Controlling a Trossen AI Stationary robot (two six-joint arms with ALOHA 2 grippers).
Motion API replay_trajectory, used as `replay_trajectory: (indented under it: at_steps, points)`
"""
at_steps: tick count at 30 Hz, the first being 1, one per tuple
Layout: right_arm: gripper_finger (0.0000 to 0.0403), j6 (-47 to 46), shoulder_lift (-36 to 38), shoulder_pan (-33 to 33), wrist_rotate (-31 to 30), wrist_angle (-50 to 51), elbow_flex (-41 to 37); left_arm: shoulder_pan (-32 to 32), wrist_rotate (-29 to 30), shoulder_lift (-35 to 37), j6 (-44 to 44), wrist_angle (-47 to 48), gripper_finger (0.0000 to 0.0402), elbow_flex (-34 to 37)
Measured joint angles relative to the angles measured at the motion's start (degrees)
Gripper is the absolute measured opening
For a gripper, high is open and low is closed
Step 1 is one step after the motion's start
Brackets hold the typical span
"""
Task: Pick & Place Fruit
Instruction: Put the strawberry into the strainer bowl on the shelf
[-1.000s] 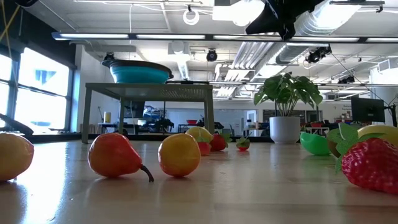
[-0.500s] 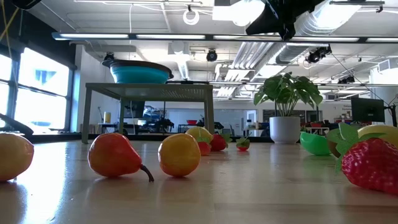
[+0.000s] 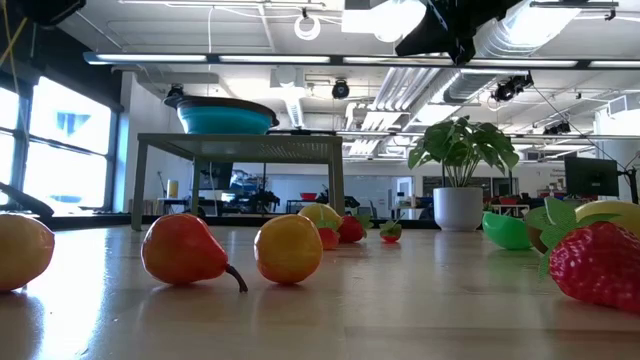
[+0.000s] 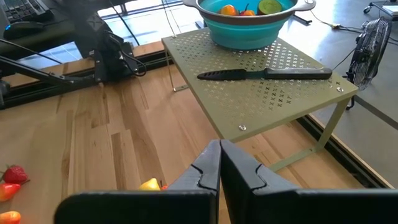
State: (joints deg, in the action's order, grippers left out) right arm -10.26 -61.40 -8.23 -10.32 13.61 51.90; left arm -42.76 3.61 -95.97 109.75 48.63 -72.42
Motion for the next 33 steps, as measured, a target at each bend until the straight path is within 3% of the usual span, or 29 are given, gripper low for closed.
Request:
replay_trajectory:
  at_steps: [9,17,33]
  points:
    - [0.0002,0.0,0.01,-0.01,0.0,-0.01,0.0,0.04,-1.55,-5.75,0.14,-5.96,0.0225,0.0]
    - [0.0002,0.0,0.0,-0.02,0.01,-0.03,0.0,0.04,-1.01,-8.69,1.75,-5.63,0.0225,0.0]
    - [0.0002,0.0,-0.01,0.0,0.02,-0.05,0.0,0.04,3.22,-9.27,1.45,-5.55,0.0225,0.0]
